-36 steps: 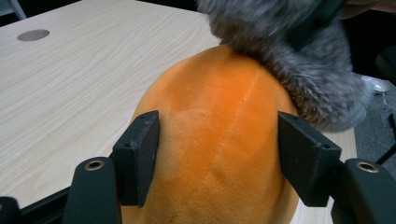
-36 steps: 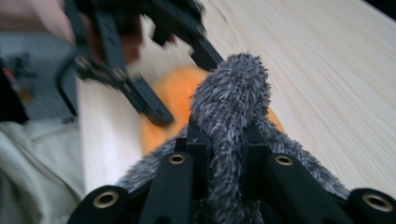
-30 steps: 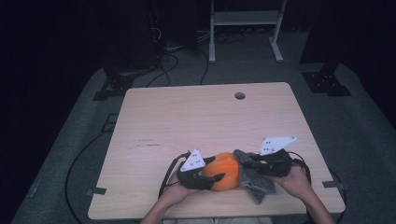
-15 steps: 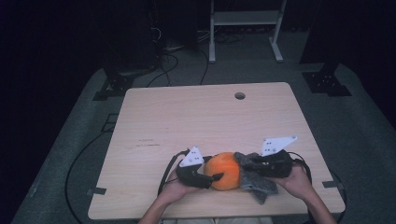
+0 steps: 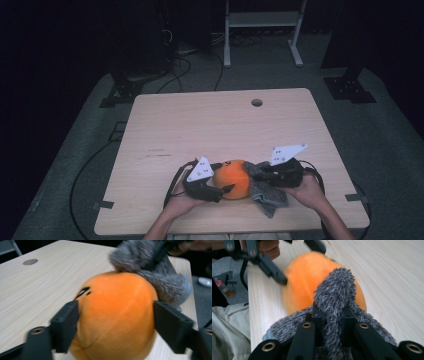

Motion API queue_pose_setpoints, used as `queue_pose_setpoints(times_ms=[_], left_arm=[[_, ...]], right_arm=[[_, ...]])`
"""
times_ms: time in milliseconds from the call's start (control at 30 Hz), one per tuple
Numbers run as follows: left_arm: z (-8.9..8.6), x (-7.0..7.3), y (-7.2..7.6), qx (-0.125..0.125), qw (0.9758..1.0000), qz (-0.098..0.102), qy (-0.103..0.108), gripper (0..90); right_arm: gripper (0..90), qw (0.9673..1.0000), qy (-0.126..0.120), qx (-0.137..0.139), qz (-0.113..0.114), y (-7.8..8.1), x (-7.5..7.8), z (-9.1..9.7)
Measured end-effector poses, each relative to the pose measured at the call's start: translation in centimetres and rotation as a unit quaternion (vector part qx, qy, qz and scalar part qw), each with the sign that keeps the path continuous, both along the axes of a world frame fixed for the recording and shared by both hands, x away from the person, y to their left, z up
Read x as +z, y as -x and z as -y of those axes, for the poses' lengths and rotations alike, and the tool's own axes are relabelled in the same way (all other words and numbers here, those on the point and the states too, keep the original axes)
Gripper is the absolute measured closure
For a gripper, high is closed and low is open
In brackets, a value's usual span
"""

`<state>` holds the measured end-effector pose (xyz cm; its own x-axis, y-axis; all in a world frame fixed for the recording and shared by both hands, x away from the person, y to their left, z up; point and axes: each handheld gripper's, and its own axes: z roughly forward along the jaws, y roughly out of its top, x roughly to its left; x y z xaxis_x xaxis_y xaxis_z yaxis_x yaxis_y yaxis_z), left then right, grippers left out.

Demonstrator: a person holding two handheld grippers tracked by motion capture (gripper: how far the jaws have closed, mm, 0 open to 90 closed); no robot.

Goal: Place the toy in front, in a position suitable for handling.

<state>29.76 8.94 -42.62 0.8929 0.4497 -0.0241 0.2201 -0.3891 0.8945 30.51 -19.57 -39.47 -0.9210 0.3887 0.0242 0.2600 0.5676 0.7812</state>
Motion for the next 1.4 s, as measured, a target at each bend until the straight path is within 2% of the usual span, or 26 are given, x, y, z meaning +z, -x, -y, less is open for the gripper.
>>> queue_pose_setpoints(times_ms=[33,67,100,133,167,233,300,333,400,467,533,567,600,667,767,800,867,933,1033,1067,1100,1133,1200,1267,1300,1400], left_arm=[[0.0,-0.1,-0.2,-0.002,0.9999,-0.013,0.005,16.9],[0.0,-0.2,-0.3,0.0,0.9999,-0.016,0.004,17.0],[0.2,-0.1,0.2,0.002,1.0,0.004,-0.008,18.6],[0.2,-0.1,0.2,0.002,1.0,0.004,-0.008,30.4],[0.6,0.0,0.7,0.002,0.9995,0.027,-0.015,30.4],[1.7,0.2,1.5,-0.009,0.9981,0.05,-0.034,34.2],[2.1,0.4,1.9,-0.019,0.9968,0.062,-0.047,33.8],[1.7,0.4,1.8,-0.022,0.9974,0.054,-0.043,32.3],[0.7,0.4,1.2,-0.022,0.9992,0.028,-0.017,25.9],[-0.3,0.3,0.5,-0.003,0.9999,-0.002,0.01,20.2],[-0.7,-0.1,-0.6,0.016,0.9981,-0.056,0.017,12.9],[-0.7,-0.4,-1.0,0.012,0.9956,-0.087,0.034,12.7],[-0.7,-0.6,-1.1,0.0,0.994,-0.101,0.041,14.6],[-0.1,-0.6,-0.6,-0.012,0.9961,-0.08,0.035,23.6],[0.7,-0.3,0.5,-0.022,0.9995,-0.021,-0.011,35.4],[0.8,-0.2,0.8,-0.026,0.9992,-0.004,-0.029,37.6],[0.9,-0.3,1.1,-0.03,0.9984,0.012,-0.047,40.6],[0.7,-0.4,1.1,-0.029,0.9984,0.009,-0.048,41.1],[0.4,-0.4,0.8,-0.026,0.9993,-0.009,-0.024,36.4],[0.3,-0.3,0.6,-0.025,0.9992,-0.031,-0.004,30.5],[0.2,-0.1,0.0,-0.019,0.9969,-0.07,0.031,24.5],[0.2,-0.1,0.0,-0.019,0.9969,-0.07,0.031,18.1],[0.4,-0.2,-0.5,-0.017,0.9923,-0.105,0.063,18.8],[0.7,-0.4,-0.2,-0.015,0.9953,-0.087,0.039,23.6],[0.6,-0.6,0.1,-0.015,0.9967,-0.074,0.03,27.3],[0.2,-0.7,0.4,-0.021,0.9985,-0.051,0.008,34.8]], right_arm=[[77.7,1.0,0.003,-0.002,0.001,0.1,-0.1,0.1],[77.7,1.0,0.007,-0.003,0.002,0.2,0.0,0.1],[77.7,0.9999,0.009,-0.001,0.005,0.3,0.0,0.1],[77.7,0.9999,0.009,-0.001,0.005,0.3,0.0,0.1],[77.8,0.9999,0.002,0.012,0.006,0.6,0.5,-0.5],[77.7,0.9993,-0.003,0.034,0.013,0.9,1.1,-1.7],[77.7,0.9984,0.01,0.049,0.025,0.9,1.5,-2.8],[77.7,0.9982,0.014,0.053,0.025,0.8,1.7,-3.1],[77.8,0.9984,0.016,0.051,0.02,0.6,1.7,-2.9],[77.9,0.9987,0.02,0.043,0.018,0.4,1.4,-2.2],[77.9,0.9992,0.016,0.034,0.01,0.4,1.1,-1.4],[77.9,0.9994,0.018,0.03,0.008,0.4,1.0,-1.0],[77.9,0.9994,0.02,0.028,0.008,0.4,1.0,-0.8],[77.9,0.9988,0.032,0.034,0.013,0.8,1.2,-1.0],[77.9,0.9968,0.045,0.062,0.024,1.6,1.7,-2.6],[77.9,0.9961,0.043,0.073,0.025,1.7,1.8,-3.1],[77.9,0.996,0.029,0.082,0.021,1.4,2.1,-3.7],[78.0,0.997,0.028,0.067,0.024,0.8,2.3,-3.7],[78.0,0.9987,0.028,0.036,0.022,-0.1,2.2,-2.5],[78.1,0.9989,0.03,0.03,0.018,-0.2,2.1,-2.1],[78.1,0.9989,0.032,0.028,0.019,-0.1,1.9,-1.9],[78.1,0.9989,0.032,0.028,0.019,-0.1,1.9,-1.9],[78.0,0.9985,0.015,0.052,0.004,0.9,1.6,-2.3],[77.9,0.9969,0.024,0.073,0.015,1.7,1.4,-3.5],[78.0,0.9963,0.039,0.073,0.025,2.0,1.3,-3.9],[78.0,0.9978,0.03,0.056,0.02,1.3,1.4,-3.0]])
